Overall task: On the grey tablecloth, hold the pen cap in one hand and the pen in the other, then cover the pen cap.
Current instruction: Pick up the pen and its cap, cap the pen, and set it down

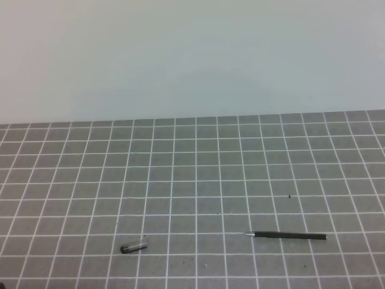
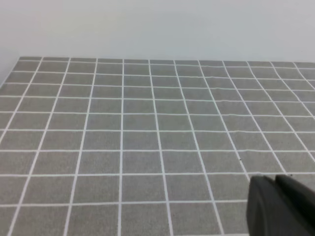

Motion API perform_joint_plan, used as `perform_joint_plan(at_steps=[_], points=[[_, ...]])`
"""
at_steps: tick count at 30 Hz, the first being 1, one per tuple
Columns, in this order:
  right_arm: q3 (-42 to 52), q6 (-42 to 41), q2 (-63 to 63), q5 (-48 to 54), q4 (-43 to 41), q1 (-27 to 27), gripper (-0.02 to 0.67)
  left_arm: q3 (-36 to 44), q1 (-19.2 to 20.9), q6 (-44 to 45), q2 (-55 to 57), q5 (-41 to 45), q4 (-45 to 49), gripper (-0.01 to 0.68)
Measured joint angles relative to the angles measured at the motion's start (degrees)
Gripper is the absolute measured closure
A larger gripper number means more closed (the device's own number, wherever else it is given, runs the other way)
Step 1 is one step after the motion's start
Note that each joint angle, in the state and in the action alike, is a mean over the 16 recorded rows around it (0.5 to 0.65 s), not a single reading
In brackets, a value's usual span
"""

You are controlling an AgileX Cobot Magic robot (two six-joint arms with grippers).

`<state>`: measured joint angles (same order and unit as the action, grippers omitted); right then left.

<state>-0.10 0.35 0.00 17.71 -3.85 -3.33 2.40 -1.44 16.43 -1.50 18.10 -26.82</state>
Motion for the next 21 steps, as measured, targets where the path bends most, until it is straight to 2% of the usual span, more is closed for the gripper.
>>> perform_joint_plan(at_steps=[7, 12, 17, 21], points=[[0.0, 0.04, 0.0, 0.0, 0.69, 0.0, 0.641, 0.0, 0.0, 0.0, 0.0, -0.11, -0.28, 0.673], [0.04, 0.08, 0.0, -0.23, 4.08, 0.0, 0.641, 0.0, 0.0, 0.0, 0.0, -0.71, -2.29, 0.673], [0.14, 0.18, 0.0, -1.88, 12.43, 0.0, 0.641, 0.0, 0.0, 0.0, 0.0, -2.54, -8.51, 0.673], [0.23, 0.62, 0.0, -5.17, 24.65, 0.0, 0.641, 0.0, 0.0, 0.0, 0.0, -5.02, -19.06, 0.673]])
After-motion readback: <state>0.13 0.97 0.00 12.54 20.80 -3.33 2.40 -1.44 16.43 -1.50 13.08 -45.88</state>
